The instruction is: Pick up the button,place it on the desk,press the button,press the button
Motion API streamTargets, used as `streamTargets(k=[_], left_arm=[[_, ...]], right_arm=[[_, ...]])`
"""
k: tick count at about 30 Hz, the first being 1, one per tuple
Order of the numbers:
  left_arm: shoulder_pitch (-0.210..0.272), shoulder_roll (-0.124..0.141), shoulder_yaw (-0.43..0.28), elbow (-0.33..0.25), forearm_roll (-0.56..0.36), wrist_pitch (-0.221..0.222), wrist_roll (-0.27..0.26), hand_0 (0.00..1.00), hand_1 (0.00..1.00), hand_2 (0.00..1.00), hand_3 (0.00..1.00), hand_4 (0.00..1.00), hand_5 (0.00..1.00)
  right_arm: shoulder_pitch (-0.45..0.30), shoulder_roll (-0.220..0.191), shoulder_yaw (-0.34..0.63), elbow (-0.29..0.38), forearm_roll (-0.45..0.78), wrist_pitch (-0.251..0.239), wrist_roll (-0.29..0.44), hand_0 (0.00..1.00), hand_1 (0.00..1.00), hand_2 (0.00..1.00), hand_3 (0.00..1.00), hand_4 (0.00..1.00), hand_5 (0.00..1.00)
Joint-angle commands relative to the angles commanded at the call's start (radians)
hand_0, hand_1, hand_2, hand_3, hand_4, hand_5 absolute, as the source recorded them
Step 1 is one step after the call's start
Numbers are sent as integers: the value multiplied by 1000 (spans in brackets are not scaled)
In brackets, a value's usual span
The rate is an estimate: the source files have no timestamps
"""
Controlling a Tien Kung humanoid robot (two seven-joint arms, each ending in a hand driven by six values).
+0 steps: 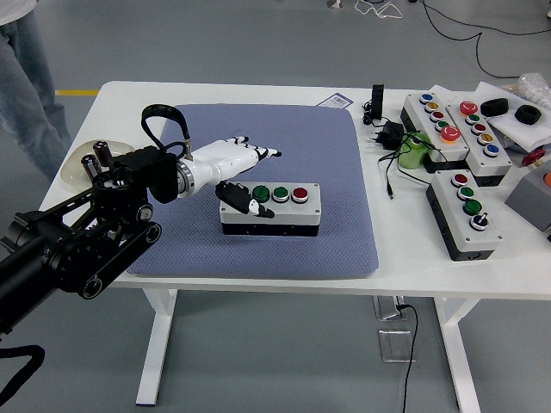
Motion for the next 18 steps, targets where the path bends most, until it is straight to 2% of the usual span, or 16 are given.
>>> streamTargets(k=[5,6,8,11,12,17,18], left_arm=[[14,7,-81,-124,10,8,30,897,936,992,998,925,436],[17,10,-85,-148,13,-5,37,396,437,435,924,709,206],[20,14,-85,-182,20,-36,50,396,437,435,924,709,206],[20,14,-71,-205,22,-117,77,396,437,435,924,709,206],[20,13,-68,-206,22,-137,81,162,175,190,882,698,111],[20,12,-41,-199,15,-243,117,162,175,190,882,698,111],[19,12,-36,-198,13,-256,121,38,59,84,856,641,45]], right_arm=[[1,0,1,0,-1,0,-1,651,560,587,635,252,255],[1,0,1,0,0,0,-1,651,560,587,634,252,254],[1,0,1,0,-1,0,-1,651,560,587,634,252,254],[1,1,1,0,-3,0,-2,651,560,587,634,252,254],[2,1,2,0,-3,0,-2,651,560,587,634,251,254],[2,1,0,0,-1,0,-1,651,560,587,634,251,254],[2,1,-1,0,0,0,-1,651,560,587,634,251,254]])
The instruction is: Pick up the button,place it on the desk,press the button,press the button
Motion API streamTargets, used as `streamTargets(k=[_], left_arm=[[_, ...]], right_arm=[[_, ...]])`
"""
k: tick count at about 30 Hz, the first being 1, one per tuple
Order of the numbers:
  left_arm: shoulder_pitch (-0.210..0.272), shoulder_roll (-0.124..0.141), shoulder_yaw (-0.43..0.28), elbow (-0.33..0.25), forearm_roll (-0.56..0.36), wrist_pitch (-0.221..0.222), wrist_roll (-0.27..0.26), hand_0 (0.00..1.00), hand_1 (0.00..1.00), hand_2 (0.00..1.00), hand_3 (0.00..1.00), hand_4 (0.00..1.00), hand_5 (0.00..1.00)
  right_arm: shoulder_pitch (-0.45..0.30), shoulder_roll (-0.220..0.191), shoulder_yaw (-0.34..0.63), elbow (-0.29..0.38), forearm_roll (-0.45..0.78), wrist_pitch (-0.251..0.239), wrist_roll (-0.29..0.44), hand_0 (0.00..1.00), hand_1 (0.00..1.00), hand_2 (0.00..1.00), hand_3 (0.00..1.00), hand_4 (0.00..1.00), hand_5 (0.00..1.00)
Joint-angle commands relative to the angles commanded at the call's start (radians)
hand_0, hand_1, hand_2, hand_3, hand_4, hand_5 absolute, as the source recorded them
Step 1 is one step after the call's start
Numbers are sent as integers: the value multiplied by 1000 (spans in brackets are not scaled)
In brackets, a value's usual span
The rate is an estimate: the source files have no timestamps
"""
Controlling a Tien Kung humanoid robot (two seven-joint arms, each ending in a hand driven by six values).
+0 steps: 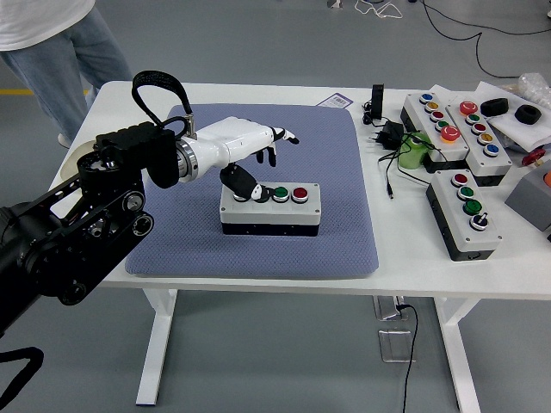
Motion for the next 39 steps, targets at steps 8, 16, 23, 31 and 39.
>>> streamTargets(k=[8,16,23,31,39], left_arm=[[-2,-2,30,10,-9,-38,20,23,10,47,859,602,2],[-1,-5,64,30,-7,-47,32,25,5,45,862,610,2],[-5,-13,82,59,-4,-44,38,27,7,48,866,612,4],[-3,-18,82,87,5,-45,45,32,9,49,869,607,2],[0,-16,91,89,3,-99,59,36,12,51,856,602,2]], right_arm=[[1,0,0,0,-2,1,0,651,560,587,634,250,254],[-1,0,1,0,-3,1,-1,651,560,587,634,250,255],[-3,1,-2,0,0,-1,-2,651,560,586,634,249,256],[-5,1,-3,0,0,-1,-3,650,560,587,634,249,255],[-5,1,-4,0,0,-1,-3,650,560,587,634,249,255]])
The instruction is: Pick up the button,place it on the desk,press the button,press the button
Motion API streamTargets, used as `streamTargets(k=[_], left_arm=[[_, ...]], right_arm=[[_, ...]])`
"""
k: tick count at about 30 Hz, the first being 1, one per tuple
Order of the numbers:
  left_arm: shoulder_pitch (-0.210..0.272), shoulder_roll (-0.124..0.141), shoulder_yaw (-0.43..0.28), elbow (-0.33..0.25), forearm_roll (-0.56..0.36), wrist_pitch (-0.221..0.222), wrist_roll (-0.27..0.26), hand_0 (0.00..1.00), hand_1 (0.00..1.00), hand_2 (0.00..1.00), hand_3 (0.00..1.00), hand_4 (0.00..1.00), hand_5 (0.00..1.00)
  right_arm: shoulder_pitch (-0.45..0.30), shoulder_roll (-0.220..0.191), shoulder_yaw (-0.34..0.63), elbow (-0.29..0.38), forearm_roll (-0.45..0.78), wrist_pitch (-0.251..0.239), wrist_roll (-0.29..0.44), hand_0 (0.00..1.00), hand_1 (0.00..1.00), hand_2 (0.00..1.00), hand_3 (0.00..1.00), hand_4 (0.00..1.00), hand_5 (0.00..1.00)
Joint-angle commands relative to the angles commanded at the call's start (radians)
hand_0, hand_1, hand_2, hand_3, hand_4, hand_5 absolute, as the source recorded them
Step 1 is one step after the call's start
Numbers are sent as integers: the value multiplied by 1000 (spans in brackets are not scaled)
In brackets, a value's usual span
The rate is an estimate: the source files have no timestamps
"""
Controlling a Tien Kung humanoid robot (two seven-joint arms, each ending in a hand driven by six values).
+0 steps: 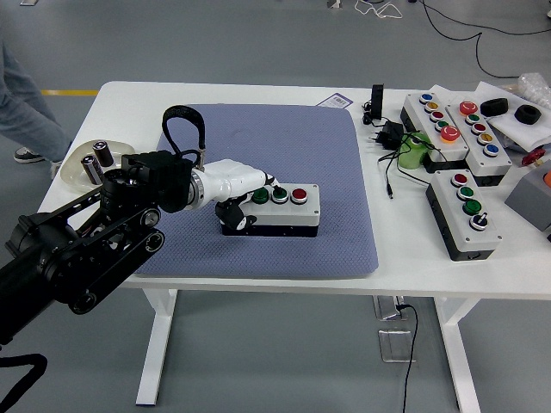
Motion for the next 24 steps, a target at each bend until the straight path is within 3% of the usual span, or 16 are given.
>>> streamTargets(k=[5,15,20,24], left_arm=[[-1,-1,8,1,-1,-9,4,37,14,52,847,607,2],[-11,-5,-23,-51,-24,79,-13,39,17,55,861,614,2],[-21,-21,-12,-54,-33,80,-15,39,17,55,861,614,2],[-33,-47,1,-17,-44,79,-13,38,19,55,862,615,2]], right_arm=[[1,0,-1,0,1,1,1,650,560,587,634,249,255],[3,-1,2,0,1,1,2,651,560,587,634,248,256],[5,-1,4,0,-4,2,1,651,560,587,634,248,256],[6,-1,2,0,-1,2,1,651,560,587,634,248,256]])
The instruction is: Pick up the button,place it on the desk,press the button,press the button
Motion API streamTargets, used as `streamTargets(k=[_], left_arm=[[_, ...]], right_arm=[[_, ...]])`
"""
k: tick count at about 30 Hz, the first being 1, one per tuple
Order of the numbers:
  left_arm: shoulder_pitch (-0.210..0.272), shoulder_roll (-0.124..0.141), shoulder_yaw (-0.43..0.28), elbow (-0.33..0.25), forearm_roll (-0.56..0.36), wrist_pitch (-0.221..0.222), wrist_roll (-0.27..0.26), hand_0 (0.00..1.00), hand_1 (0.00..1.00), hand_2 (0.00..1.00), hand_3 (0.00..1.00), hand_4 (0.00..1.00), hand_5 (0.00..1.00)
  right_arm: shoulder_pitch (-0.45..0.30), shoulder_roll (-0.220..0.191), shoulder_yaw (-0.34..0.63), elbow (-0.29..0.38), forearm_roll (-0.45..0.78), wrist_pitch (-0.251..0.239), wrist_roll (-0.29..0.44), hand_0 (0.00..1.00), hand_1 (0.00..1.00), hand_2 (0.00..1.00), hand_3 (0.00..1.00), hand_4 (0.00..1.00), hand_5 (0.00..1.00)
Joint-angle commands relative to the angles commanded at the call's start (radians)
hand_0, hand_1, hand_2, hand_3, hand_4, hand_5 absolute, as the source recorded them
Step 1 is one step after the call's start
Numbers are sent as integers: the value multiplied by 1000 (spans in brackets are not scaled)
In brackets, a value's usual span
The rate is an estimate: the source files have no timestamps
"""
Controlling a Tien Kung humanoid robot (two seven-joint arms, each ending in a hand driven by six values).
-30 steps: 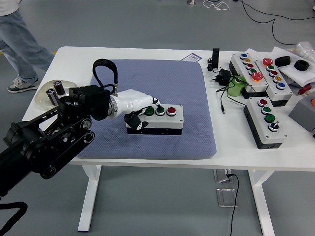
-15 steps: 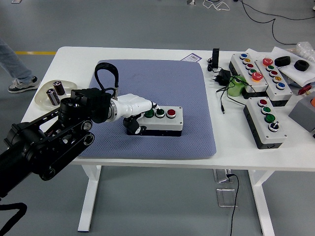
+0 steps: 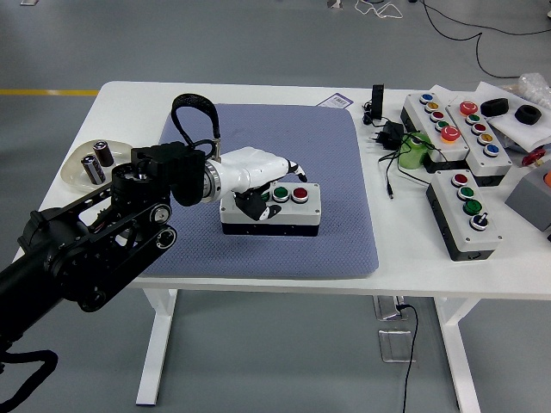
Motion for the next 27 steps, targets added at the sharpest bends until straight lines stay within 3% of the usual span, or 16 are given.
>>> streamTargets(k=[6,15,27], left_arm=[[-16,-22,9,52,-13,-4,0,39,21,58,863,620,2],[-10,-19,59,89,-17,-24,6,39,22,59,862,620,2],[-7,-18,39,92,-17,14,0,38,23,59,862,620,2]], right_arm=[[0,0,1,0,-1,0,0,651,560,587,634,248,255],[1,-1,5,0,-6,1,1,651,560,586,634,248,256],[1,-1,7,0,-8,1,1,650,560,587,634,248,255]])
